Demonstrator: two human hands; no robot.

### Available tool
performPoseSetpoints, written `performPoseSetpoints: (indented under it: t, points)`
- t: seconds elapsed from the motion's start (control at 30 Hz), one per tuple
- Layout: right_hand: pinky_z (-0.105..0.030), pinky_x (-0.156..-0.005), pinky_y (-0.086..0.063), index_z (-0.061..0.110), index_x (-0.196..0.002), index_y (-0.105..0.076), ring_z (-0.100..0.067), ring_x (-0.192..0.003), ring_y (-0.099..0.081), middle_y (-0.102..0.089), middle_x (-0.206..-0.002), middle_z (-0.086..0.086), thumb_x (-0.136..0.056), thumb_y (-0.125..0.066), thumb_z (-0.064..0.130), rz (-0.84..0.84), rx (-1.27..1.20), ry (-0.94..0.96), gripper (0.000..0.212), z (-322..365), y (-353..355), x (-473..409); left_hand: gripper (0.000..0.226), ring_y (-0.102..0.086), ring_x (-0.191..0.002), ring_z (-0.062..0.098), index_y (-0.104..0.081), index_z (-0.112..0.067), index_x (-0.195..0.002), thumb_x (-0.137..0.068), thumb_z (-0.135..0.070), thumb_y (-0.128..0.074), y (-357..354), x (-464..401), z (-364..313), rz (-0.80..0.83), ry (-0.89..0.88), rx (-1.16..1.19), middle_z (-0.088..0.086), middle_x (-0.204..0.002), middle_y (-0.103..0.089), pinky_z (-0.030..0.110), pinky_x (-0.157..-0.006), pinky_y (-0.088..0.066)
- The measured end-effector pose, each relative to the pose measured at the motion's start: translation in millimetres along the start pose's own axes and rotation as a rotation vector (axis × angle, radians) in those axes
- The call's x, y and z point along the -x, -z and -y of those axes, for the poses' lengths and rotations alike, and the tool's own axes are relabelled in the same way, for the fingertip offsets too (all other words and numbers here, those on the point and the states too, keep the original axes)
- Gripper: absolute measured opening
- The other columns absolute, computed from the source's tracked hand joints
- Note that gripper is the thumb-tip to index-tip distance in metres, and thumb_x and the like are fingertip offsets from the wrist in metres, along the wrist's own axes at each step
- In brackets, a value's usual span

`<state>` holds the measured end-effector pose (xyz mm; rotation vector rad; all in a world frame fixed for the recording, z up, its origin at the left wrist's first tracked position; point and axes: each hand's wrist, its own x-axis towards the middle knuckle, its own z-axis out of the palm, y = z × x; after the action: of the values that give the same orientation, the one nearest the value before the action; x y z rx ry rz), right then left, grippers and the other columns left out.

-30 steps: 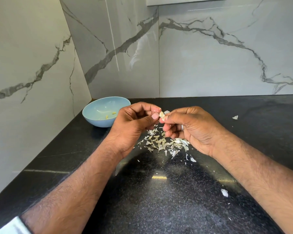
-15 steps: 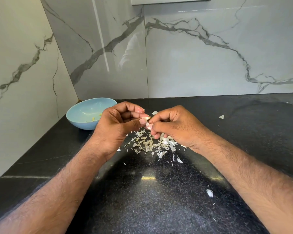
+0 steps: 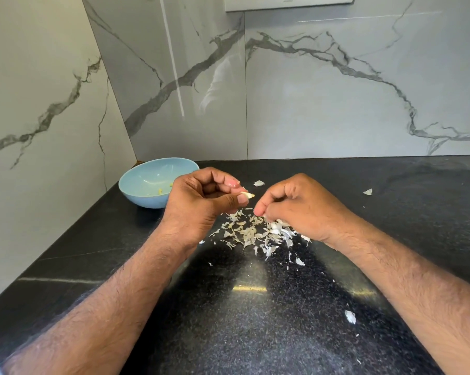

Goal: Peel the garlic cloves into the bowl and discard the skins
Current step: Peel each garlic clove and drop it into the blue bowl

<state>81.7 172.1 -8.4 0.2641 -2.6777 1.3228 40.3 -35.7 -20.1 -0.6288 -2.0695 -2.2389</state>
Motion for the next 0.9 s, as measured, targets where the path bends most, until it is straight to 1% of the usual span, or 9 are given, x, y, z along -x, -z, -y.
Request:
performPoseSetpoints:
  t: [0.07,0.13,0.2,0.3,0.4,0.5,0.67,0.77,0.9]
  points:
    - [-0.043,-0.071,-0.059,0.024,-0.083,-0.083,-0.021,-0.076,-0.074,-0.078,-0.074,0.006,-0.091,-0.076,0.021,-0.016,-0.079,0.002,0.011,2,-2,0,0.027,-0.077,-0.084,0.026,-0.073,0.000,-0.096,-0.075,0.009,-0.087,0,0,1,-0.021,-0.023,-0.032,0.017,-0.090,-0.079,0.035,-0.077,-0.065]
    - [-0.054,-0.086,-0.058,0.026,-0.088,-0.083,-0.031,-0.087,-0.075,-0.079,-0.078,0.002,-0.093,-0.077,0.030,-0.038,-0.121,0.011,0.009,2,-5,0,0.029,-0.078,-0.086,0.033,-0.073,0.001,-0.098,-0.074,0.004,-0.089,0,1,3,-0.028,-0.068,-0.099,0.018,-0.092,-0.079,0.041,-0.083,-0.067]
    - [-0.055,-0.088,-0.058,0.027,-0.090,-0.083,-0.029,-0.087,-0.075,-0.079,-0.078,0.002,-0.094,-0.077,0.032,-0.075,-0.140,0.013,0.009,1,-8,0,0.031,-0.078,-0.089,0.037,-0.074,-0.002,-0.098,-0.073,-0.002,-0.092,0,2,3,-0.011,-0.117,-0.186,0.013,-0.091,-0.080,0.043,-0.086,-0.066]
    - [-0.055,-0.083,-0.060,0.023,-0.089,-0.082,-0.035,-0.088,-0.075,-0.079,-0.080,0.000,-0.093,-0.078,0.028,-0.107,-0.173,-0.007,0.007,-1,-11,-1,0.027,-0.079,-0.085,0.028,-0.076,-0.009,-0.097,-0.077,-0.002,-0.093,-1,2,5,0.021,-0.189,-0.298,0.006,-0.091,-0.080,0.040,-0.082,-0.066]
    - [-0.041,-0.074,-0.058,0.017,-0.091,-0.082,-0.017,-0.082,-0.078,-0.080,-0.084,-0.004,-0.094,-0.077,0.021,-0.095,-0.222,-0.055,0.007,-3,-13,-2,0.024,-0.079,-0.085,0.025,-0.076,-0.011,-0.097,-0.080,-0.002,-0.091,-2,1,7,0.033,-0.213,-0.342,0.004,-0.092,-0.080,0.038,-0.081,-0.065]
    - [-0.030,-0.070,-0.057,0.014,-0.091,-0.081,-0.011,-0.077,-0.077,-0.079,-0.084,0.001,-0.095,-0.076,0.018,-0.093,-0.205,-0.034,0.007,-2,-11,-1,0.023,-0.079,-0.088,0.029,-0.075,-0.009,-0.099,-0.083,0.000,-0.089,-1,1,8,0.031,-0.148,-0.242,0.009,-0.094,-0.080,0.038,-0.082,-0.064]
    - [-0.043,-0.076,-0.061,0.025,-0.085,-0.079,-0.021,-0.076,-0.073,-0.077,-0.077,0.006,-0.094,-0.077,0.028,-0.078,-0.026,0.069,0.010,-3,-11,0,0.023,-0.076,-0.078,0.021,-0.074,-0.005,-0.099,-0.082,0.004,-0.087,-3,0,7,0.008,-0.001,-0.135,0.015,-0.091,-0.080,0.034,-0.075,-0.063]
    - [-0.040,-0.075,-0.061,0.026,-0.087,-0.081,-0.020,-0.075,-0.073,-0.077,-0.078,0.006,-0.093,-0.079,0.024,-0.068,-0.031,0.091,0.006,-2,-9,0,0.029,-0.078,-0.088,0.028,-0.072,-0.003,-0.101,-0.079,0.008,-0.087,-1,0,6,-0.018,0.056,-0.047,0.018,-0.095,-0.079,0.042,-0.082,-0.065]
    - [-0.030,-0.059,-0.055,0.025,-0.084,-0.080,-0.016,-0.058,-0.064,-0.074,-0.070,0.008,-0.086,-0.081,0.007,-0.070,0.001,0.088,0.019,-4,-4,1,0.034,-0.078,-0.097,0.032,-0.069,-0.001,-0.103,-0.077,0.014,-0.086,-2,2,3,-0.022,0.086,0.022,0.022,-0.100,-0.079,0.041,-0.085,-0.065]
